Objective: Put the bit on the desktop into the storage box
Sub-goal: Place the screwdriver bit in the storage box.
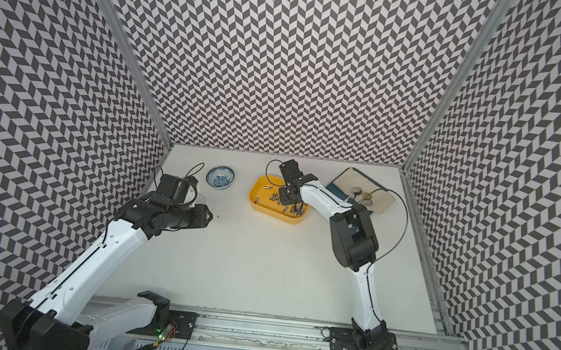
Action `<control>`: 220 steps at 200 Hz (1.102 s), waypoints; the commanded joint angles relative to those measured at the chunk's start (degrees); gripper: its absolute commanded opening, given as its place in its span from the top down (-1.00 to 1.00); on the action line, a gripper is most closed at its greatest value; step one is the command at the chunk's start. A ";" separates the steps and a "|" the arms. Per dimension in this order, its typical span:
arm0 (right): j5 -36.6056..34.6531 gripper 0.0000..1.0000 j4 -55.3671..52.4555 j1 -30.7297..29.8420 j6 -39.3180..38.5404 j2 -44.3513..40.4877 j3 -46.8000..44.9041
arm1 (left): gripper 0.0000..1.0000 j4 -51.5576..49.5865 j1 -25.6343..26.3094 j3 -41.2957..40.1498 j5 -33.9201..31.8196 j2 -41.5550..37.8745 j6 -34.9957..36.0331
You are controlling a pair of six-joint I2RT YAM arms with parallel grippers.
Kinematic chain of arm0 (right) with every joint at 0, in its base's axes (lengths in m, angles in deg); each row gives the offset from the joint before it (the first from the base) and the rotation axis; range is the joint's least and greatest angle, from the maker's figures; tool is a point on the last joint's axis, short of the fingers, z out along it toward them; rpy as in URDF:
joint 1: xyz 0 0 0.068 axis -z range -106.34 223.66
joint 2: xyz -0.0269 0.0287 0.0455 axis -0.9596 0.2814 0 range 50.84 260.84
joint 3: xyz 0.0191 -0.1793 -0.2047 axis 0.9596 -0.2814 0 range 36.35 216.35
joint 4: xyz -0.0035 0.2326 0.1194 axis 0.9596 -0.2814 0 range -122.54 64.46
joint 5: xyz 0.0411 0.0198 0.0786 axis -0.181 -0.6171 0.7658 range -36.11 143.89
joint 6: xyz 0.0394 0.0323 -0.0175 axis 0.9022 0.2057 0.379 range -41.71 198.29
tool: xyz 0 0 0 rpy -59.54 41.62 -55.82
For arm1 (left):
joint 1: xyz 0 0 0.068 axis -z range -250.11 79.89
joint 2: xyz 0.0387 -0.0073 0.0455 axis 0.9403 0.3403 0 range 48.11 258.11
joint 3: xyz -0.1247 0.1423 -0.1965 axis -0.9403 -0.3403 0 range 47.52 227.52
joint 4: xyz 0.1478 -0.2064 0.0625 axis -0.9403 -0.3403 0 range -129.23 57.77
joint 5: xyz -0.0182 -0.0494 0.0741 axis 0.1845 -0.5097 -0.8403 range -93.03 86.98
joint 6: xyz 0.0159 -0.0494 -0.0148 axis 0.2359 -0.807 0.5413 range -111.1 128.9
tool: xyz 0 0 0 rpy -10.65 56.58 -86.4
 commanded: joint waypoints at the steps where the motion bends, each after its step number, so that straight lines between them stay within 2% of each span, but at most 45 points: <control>1: -1.01 1.00 1.96 0.15 0.36 1.48 -1.24 | 0.05 0.83 -0.24 -0.59 0.63 -1.11 0.48; 131: -1.41 1.00 2.48 0.15 0.36 4.08 -2.05 | 0.06 1.00 -0.24 -0.95 0.62 -1.33 0.47; 157: -1.38 0.64 2.50 0.15 0.42 3.62 -1.66 | 0.06 0.89 -0.24 -0.79 0.83 -1.24 0.48; 173: -1.51 0.49 2.32 0.15 0.36 3.77 -1.22 | 0.05 0.76 -0.27 -0.86 0.66 -1.50 0.65; 192: -1.50 0.38 1.97 0.15 0.45 3.80 -0.90 | 0.05 0.51 -0.28 -0.77 0.54 -1.62 0.65; 220: -1.42 0.37 1.79 0.15 0.53 2.15 -0.89 | 0.06 0.68 -0.32 -0.35 0.40 -1.57 0.54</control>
